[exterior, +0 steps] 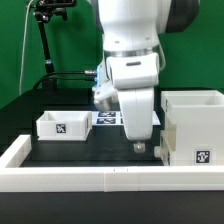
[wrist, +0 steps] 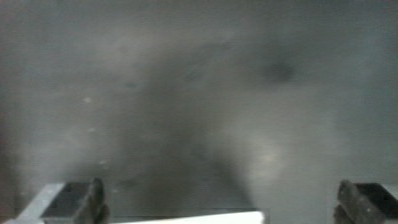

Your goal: Assemble drawer

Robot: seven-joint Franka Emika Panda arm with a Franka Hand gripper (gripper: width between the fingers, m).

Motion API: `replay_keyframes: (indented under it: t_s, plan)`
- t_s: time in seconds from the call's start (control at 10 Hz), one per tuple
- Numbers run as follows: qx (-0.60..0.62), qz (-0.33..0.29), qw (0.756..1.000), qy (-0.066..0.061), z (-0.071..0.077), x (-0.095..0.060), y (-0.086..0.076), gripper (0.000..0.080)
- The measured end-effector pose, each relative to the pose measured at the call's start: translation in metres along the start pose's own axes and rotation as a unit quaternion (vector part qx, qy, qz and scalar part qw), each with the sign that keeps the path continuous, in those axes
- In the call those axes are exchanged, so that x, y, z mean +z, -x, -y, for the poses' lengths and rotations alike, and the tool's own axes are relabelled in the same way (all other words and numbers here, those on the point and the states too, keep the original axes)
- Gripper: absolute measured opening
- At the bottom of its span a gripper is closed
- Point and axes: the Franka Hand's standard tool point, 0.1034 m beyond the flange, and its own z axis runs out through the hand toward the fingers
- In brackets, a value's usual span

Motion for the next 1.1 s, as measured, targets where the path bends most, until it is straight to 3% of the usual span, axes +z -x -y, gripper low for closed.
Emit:
replay_keyframes:
  t_s: [0.2,0.4,0.6,1.1]
  plan:
    - [0.014,0.008,1.000,-0.006,0.031,-0.013,0.005,0.0649]
    - [0.026,0.018,0.999,-0.001,0.072,-0.025,0.011,0.0649]
    - [0.028,0.021,0.999,0.001,0.092,-0.025,0.016,0.0649]
    - [0.023,0.021,1.000,-0.003,0.094,-0.023,0.019,0.0649]
